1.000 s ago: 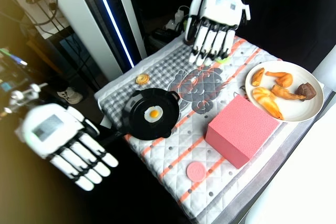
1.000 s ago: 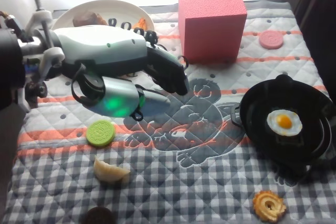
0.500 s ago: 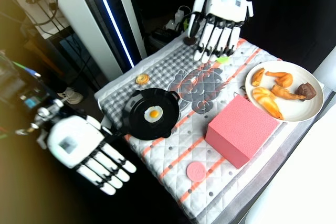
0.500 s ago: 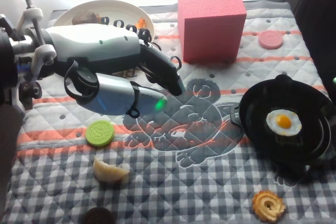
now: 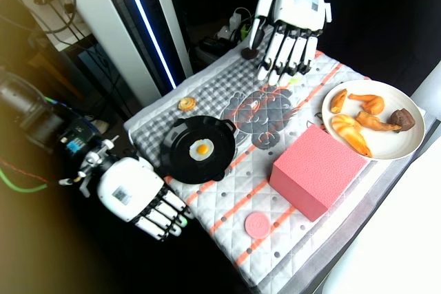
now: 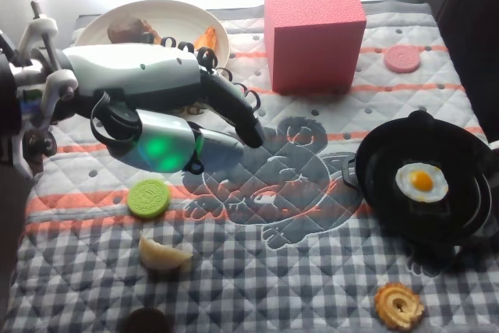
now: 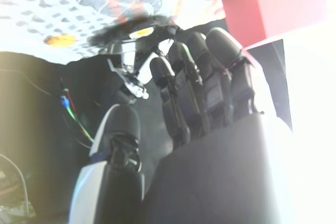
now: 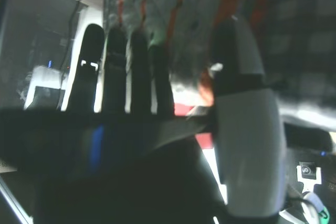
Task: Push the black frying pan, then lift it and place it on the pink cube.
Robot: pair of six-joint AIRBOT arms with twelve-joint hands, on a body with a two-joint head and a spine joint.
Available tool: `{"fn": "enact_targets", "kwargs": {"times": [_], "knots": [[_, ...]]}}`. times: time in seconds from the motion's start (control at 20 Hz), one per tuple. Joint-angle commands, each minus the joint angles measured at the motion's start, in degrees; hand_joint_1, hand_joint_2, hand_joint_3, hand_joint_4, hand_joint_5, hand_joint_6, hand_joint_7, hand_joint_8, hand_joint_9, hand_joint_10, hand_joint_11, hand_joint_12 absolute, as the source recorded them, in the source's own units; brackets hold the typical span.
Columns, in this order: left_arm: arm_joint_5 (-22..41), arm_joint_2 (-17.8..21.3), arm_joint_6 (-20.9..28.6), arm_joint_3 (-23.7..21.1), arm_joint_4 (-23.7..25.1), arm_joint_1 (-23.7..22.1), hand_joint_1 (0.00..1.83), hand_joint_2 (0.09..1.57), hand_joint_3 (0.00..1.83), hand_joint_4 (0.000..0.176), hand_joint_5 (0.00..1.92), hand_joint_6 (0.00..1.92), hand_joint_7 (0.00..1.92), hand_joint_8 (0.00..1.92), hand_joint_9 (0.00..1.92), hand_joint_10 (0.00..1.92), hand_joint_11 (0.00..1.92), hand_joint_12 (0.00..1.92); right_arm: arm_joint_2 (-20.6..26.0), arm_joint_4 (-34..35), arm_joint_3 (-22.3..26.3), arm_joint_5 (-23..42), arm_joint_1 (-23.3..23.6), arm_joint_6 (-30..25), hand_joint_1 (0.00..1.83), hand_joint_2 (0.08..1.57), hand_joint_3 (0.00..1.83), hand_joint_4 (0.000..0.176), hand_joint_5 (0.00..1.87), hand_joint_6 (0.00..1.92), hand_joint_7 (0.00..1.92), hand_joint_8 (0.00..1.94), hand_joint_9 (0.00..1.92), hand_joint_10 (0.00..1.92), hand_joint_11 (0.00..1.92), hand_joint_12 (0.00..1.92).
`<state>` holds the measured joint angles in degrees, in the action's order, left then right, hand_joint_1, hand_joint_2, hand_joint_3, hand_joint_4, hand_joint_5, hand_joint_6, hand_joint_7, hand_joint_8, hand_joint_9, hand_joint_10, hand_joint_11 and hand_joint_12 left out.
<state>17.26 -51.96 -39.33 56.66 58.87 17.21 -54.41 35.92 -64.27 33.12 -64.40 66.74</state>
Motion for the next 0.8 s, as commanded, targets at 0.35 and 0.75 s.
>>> {"fn": "enact_targets", "kwargs": {"times": [0.35, 0.75], "knots": [[4.47, 1.1, 0.03, 0.54, -4.88, 1.71, 0.36, 1.37, 0.0, 0.0, 0.63, 0.27, 0.68, 0.01, 0.42, 0.45, 0.0, 1.42, 0.18, 0.49, 1.25, 10.35, 0.61, 0.16, 1.5, 1.29, 0.01, 0.0, 1.36, 1.92, 1.53, 1.94, 1.61, 1.92, 1.63, 1.92], [5.36, 1.87, 0.03, 0.93, -8.96, 3.89, 0.28, 1.42, 0.0, 0.028, 0.46, 0.44, 0.71, 0.01, 0.38, 0.68, 0.0, 1.41, 3.2, 0.43, 8.51, 27.84, -1.67, -0.25, 1.4, 1.36, 0.02, 0.0, 1.33, 1.92, 1.58, 1.94, 1.68, 1.92, 1.7, 1.92]]}}
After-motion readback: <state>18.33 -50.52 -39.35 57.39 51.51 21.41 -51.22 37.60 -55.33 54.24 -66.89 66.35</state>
